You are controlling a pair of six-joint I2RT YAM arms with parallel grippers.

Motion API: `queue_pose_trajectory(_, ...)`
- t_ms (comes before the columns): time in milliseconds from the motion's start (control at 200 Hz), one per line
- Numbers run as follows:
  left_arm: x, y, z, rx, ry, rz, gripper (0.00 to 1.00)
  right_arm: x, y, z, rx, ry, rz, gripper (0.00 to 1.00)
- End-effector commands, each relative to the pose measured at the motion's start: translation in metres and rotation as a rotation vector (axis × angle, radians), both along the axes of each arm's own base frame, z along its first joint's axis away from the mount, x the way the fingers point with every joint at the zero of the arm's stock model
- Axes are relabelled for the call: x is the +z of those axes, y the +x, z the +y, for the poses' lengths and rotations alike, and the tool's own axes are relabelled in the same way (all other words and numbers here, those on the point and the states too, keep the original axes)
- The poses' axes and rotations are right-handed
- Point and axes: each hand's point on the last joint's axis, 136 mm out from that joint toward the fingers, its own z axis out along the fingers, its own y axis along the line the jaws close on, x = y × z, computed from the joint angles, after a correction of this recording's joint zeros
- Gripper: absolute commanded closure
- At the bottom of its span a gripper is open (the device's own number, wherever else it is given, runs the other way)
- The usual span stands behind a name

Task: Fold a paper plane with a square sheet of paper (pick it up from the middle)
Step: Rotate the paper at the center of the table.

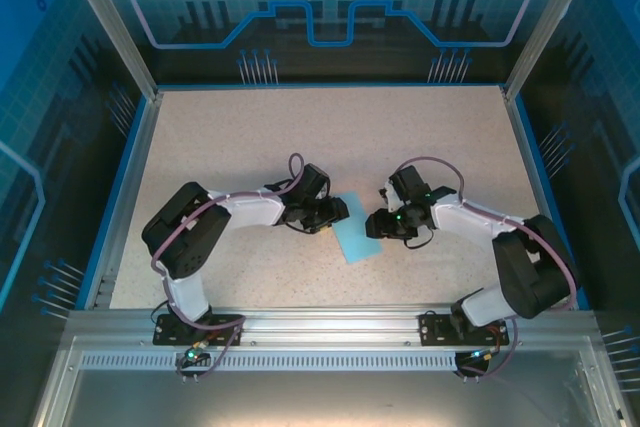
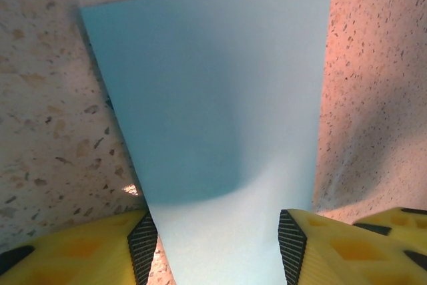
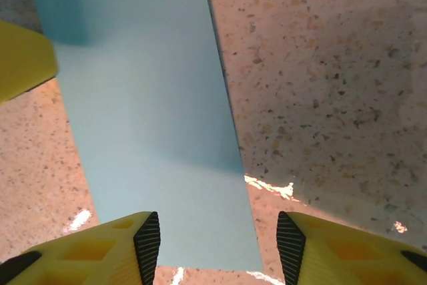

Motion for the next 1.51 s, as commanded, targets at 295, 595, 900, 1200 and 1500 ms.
queue_pose_trajectory(295, 0.0, 0.017, -0.02, -0.098, -0.016, -0.042, 0.44, -0.008, -0.007, 0.002, -0.025, 0.05, 0.026, 0.48)
queue_pose_trajectory(595, 0.009, 0.025, -0.028, -0.156, -0.001, -0.059, 0.43, -0.014, -0.017, 0.0, -0.027, 0.07, 0.058, 0.49)
queue_pose_trajectory(900, 0.019, 0.017, -0.011, -0.124, 0.049, -0.074, 0.42, -0.014, -0.022, 0.002, -0.029, 0.09, 0.076, 0.52)
queue_pose_trajectory(1200, 0.041, 0.001, -0.012, -0.137, 0.028, -0.12, 0.63, -0.013, -0.019, 0.005, -0.033, 0.11, 0.077, 0.54)
queue_pose_trajectory(1500, 0.014, -0.012, -0.027, -0.159, 0.017, -0.04, 0.76, -0.012, -0.018, -0.001, -0.052, 0.097, 0.069, 0.55)
